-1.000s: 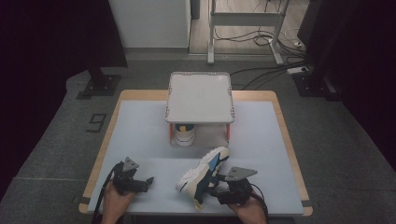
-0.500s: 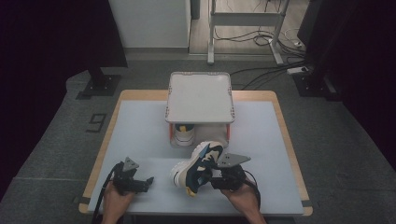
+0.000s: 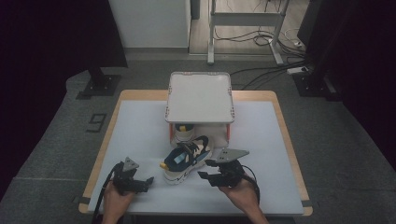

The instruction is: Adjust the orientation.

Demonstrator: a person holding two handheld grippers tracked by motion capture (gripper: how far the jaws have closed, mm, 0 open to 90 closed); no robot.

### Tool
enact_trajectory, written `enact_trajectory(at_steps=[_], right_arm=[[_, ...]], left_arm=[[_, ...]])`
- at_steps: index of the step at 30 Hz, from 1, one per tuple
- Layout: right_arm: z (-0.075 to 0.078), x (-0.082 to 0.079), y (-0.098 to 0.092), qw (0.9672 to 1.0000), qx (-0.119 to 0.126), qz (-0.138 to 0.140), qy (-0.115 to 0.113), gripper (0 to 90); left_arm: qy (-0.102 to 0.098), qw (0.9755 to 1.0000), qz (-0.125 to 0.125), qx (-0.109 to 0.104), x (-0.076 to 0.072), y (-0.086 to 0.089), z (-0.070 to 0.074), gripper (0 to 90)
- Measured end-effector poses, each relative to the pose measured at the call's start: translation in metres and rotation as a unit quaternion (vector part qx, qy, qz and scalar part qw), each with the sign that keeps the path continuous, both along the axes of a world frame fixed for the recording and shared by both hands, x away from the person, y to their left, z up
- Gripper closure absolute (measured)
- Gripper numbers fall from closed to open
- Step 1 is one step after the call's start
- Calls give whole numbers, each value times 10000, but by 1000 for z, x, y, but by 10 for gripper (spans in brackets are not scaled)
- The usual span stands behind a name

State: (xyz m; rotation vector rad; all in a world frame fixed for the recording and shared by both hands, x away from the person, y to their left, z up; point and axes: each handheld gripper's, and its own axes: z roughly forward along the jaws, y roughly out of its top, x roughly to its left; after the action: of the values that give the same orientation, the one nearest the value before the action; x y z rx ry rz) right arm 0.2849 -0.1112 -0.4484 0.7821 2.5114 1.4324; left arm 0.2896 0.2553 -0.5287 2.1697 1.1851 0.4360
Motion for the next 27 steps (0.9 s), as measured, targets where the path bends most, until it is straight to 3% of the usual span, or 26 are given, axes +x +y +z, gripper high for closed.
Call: enact_trajectory(at_steps=[8, 16, 21, 27], right_arm=[[-1, 5, 31, 9988, 36, 416, 261, 493], [-1, 22, 71, 9975, -1, 598, 385, 484], [-7, 31, 94, 9969, -182, 637, 428, 490], [-15, 36, 106, 9958, -405, 649, 501, 721]], left_arm=[[-2, 10000, 3, -9, 0, 0, 0, 0], [-1, 10000, -5, 5, 0, 0, 0, 0], [-3, 10000, 0, -6, 0, 0, 0, 0], [-3, 10000, -4, -4, 0, 0, 0, 0]])
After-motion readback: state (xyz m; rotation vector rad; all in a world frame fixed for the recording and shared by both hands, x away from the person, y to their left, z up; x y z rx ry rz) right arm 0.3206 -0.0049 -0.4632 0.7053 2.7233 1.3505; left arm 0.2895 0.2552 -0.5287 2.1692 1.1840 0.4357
